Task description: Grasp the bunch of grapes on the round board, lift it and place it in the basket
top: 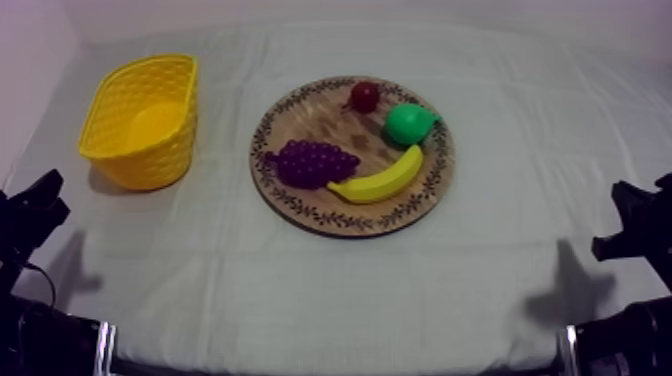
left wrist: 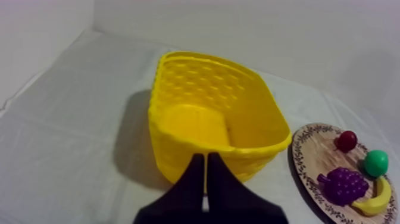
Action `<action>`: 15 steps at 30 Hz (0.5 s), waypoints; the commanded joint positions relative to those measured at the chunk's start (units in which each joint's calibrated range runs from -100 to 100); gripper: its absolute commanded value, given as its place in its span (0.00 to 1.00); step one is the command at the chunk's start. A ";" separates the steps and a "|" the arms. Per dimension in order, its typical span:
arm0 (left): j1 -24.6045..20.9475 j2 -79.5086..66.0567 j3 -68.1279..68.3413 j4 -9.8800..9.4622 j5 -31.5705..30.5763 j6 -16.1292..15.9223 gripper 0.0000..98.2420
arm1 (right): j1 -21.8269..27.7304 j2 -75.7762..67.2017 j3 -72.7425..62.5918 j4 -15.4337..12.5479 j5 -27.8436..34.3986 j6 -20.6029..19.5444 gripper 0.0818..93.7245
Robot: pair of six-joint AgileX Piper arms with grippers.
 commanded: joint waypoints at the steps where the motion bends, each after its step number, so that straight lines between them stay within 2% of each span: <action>1: 0.01 0.00 0.02 0.00 0.04 -0.01 0.00 | 0.03 0.02 -0.01 -0.01 0.02 0.00 0.00; 9: 0.01 0.00 0.02 0.00 0.04 -0.27 0.00 | 0.03 0.02 -0.01 -0.01 0.02 0.00 0.00; 15: 0.01 0.00 0.02 -0.23 -0.44 -3.86 0.00 | 0.03 0.02 -0.01 -0.01 0.02 0.00 0.00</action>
